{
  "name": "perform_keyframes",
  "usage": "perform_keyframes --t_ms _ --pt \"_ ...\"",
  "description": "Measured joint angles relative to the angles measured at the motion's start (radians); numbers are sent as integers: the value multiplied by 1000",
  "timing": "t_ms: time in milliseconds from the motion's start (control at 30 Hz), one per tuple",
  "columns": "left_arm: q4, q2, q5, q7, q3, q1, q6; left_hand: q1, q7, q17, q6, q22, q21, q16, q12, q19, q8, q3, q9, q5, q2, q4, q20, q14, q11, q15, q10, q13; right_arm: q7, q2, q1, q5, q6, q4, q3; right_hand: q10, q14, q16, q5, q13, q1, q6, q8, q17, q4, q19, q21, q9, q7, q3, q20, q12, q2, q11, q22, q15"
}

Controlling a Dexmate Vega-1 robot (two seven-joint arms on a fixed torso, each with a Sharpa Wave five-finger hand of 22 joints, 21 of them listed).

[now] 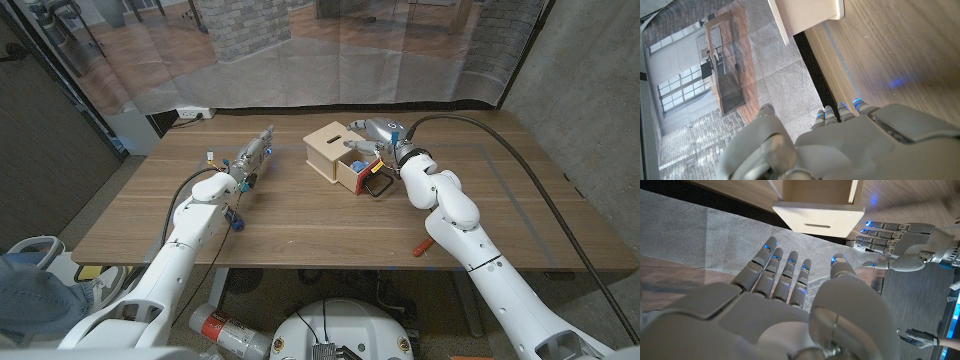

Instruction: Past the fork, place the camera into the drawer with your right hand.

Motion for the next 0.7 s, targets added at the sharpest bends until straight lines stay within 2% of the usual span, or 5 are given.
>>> perform_keyframes --t_ms 267,367,700 --pt "-36 10 1 14 -4 19 8 0 0 0 0 0 0 0 0 0 0 -3 0 0 0 -3 0 0 0 0 0 0 -44 5 -17 108 82 22 41 -32 -49 0 1 0 -5 -29 0 -1 0 -37 -24 0 15 0 1 -8 5 11 0 4" --pt "-48 12 1 17 -5 26 10 0 0 0 0 0 0 0 0 0 0 -3 0 0 0 -3 0 0 0 0 0 0 -53 7 -20 140 105 30 54 -32 -58 0 1 0 -12 -33 -7 -1 0 -40 -27 0 18 0 5 -8 12 11 0 3" --pt "-83 23 -1 28 -10 46 15 0 0 0 0 0 0 0 0 0 0 -3 0 0 0 -3 0 0 0 0 0 0 -60 33 -27 326 206 74 117 -43 -69 0 0 0 -13 -54 -7 -1 0 -48 -35 0 33 0 6 -8 13 21 0 2"
